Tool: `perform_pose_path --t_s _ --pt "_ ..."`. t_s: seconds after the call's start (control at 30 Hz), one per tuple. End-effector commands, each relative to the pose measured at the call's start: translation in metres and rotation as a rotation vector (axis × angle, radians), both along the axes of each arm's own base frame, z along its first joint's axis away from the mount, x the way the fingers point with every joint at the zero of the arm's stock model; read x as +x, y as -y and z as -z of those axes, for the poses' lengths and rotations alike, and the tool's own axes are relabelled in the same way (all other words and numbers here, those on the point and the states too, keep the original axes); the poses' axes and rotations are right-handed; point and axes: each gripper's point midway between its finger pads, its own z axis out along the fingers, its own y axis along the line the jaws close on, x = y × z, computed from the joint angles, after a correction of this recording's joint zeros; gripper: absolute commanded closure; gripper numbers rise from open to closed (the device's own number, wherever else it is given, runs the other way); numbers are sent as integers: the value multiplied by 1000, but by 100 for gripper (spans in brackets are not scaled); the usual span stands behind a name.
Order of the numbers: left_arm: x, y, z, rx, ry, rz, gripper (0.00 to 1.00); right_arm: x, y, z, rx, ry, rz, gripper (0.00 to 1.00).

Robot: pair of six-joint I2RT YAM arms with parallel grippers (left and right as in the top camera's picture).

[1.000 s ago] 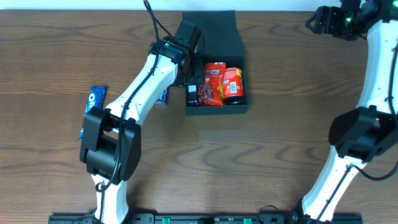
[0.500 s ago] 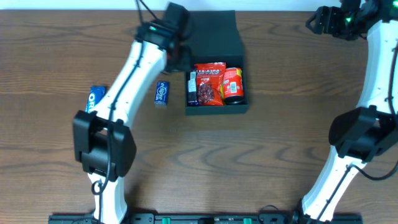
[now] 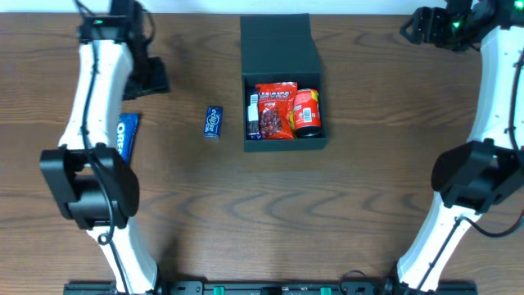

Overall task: Pack container
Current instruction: 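Move the left gripper to the blue Oreo pack, then grasp the blue Oreo pack with the left gripper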

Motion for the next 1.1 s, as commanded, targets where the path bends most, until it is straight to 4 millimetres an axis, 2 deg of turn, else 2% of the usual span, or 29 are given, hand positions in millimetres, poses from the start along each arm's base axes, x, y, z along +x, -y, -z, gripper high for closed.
perform_pose_path --t_s 0.0,0.17,0.33,0.63,0.83,1.07 --pt "-4 -6 14 -38 -27 55 37 3 -15 -7 -6 26 -35 19" --pt "-12 -12 36 -1 -68 68 38 3 -22 -7 -1 23 -42 19" --pt "-32 -23 55 26 -148 49 43 3 -23 -7 1 20 -43 18" --pt "-53 -56 61 46 -215 -33 44 3 -24 -7 1 19 -45 18" --pt "-79 -71 71 26 -274 -80 46 1 -25 -5 10 5 -35 18" --pt "-107 -88 63 37 -221 -112 44 1 -25 -6 17 4 -32 18"
